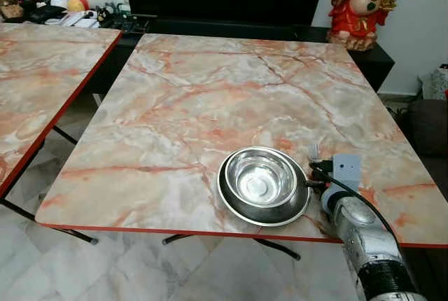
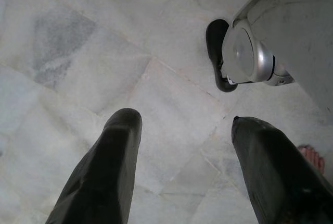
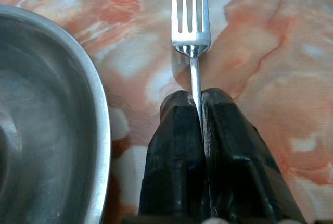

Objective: Setting the table

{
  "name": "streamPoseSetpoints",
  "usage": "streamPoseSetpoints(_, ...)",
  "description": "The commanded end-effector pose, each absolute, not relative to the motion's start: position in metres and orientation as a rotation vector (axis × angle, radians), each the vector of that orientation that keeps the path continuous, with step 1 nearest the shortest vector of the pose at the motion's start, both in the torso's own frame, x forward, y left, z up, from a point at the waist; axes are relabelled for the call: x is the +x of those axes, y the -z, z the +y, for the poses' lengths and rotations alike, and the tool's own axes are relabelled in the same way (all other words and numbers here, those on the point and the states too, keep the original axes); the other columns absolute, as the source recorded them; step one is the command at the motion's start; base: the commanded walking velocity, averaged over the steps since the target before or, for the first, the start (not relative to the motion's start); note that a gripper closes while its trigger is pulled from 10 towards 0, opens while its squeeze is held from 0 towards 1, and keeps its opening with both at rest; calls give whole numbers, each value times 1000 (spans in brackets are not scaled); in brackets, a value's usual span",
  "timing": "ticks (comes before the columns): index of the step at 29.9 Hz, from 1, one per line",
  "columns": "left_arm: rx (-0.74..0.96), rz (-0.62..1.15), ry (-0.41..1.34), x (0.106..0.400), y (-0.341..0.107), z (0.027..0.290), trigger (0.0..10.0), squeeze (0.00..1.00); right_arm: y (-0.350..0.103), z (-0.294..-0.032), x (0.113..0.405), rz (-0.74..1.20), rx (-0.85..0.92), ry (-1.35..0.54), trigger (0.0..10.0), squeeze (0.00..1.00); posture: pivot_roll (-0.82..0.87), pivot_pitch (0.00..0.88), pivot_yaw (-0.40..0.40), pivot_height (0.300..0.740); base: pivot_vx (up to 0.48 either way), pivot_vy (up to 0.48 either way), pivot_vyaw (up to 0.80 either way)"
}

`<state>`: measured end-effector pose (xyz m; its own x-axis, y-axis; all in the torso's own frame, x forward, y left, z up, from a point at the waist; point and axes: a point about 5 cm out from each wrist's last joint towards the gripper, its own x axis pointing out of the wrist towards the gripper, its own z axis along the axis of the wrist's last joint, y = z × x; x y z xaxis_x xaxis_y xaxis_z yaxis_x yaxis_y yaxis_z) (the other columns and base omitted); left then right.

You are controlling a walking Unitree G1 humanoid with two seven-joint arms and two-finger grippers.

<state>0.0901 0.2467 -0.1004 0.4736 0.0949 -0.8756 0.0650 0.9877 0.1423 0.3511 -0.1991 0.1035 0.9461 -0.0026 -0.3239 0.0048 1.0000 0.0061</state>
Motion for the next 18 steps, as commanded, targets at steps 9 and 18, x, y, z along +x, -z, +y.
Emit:
streamPoseSetpoints(9,203,1083,-63,90,92,276,10000,0,-100,-201,351,350,4,10,10000,357,51,134,-35,740,0,0,0)
streamPoseSetpoints(18,229,939,-209,124,79,282,10000,0,-99,-200,350,352,5,6,10000,286,58,133,-36,740,0,0,0)
